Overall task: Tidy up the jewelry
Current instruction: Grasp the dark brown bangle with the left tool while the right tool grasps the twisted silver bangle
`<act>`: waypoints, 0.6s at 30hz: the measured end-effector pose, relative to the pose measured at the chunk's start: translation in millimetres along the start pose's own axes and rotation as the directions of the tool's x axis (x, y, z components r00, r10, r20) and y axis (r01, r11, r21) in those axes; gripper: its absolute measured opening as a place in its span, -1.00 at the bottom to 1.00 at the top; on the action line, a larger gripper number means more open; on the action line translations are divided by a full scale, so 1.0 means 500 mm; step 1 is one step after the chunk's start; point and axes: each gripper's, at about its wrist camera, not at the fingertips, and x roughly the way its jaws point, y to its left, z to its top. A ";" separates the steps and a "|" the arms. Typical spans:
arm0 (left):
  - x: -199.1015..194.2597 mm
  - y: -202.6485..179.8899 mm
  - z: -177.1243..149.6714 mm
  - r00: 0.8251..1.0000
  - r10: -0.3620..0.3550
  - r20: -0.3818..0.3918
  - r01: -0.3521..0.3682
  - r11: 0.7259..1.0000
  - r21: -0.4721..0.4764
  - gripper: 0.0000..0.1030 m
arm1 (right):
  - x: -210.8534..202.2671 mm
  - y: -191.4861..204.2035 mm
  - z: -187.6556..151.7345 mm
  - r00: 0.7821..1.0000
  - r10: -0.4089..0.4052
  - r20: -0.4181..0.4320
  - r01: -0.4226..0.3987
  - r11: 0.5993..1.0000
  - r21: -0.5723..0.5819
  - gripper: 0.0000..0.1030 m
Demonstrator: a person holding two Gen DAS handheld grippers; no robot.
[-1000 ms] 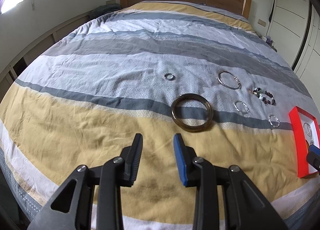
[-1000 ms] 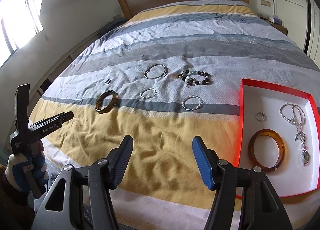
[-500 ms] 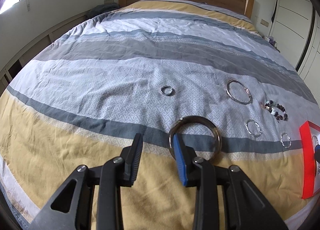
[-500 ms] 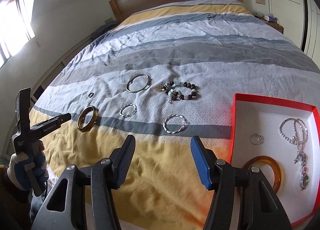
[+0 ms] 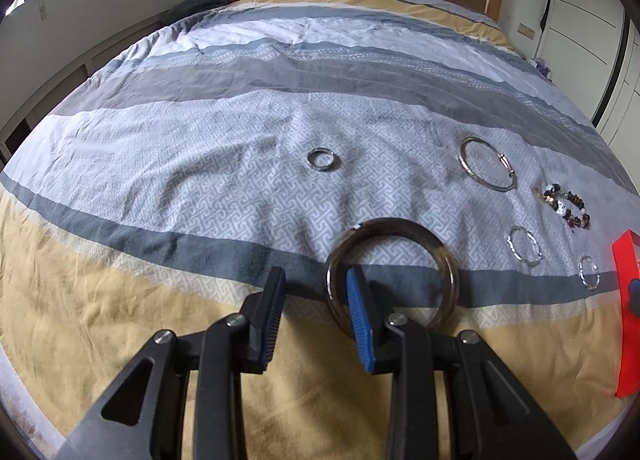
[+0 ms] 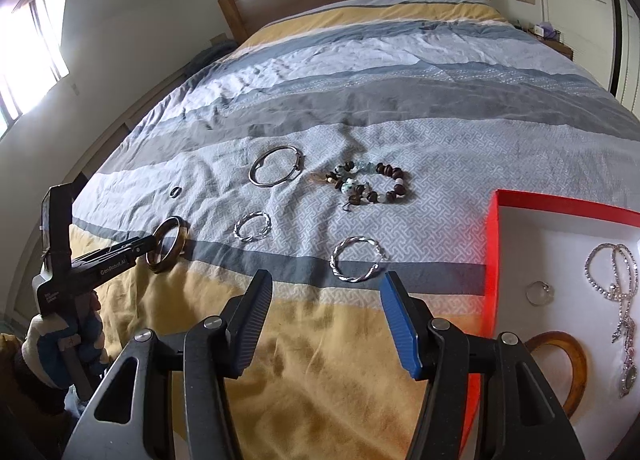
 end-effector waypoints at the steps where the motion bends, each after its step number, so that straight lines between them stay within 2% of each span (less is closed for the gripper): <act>1: 0.007 0.000 -0.001 1.000 0.000 -0.009 0.000 1.000 0.001 -0.41 | 0.006 0.005 -0.001 1.000 0.006 -0.004 -0.006 1.000 -0.003 0.07; 10: 0.039 0.006 0.001 1.000 -0.002 -0.022 0.002 1.000 -0.004 -0.44 | 0.070 0.063 -0.003 0.997 0.068 -0.048 -0.070 0.997 -0.043 0.05; 15: 0.042 0.026 0.001 1.000 -0.006 -0.008 0.006 0.999 -0.036 -0.66 | 0.111 0.088 0.009 0.995 0.085 -0.058 -0.089 0.994 -0.061 0.05; 18: 0.043 0.036 0.002 1.000 -0.017 -0.004 0.017 0.998 -0.053 -0.68 | 0.129 0.101 0.018 0.994 0.089 -0.055 -0.093 0.993 -0.069 0.05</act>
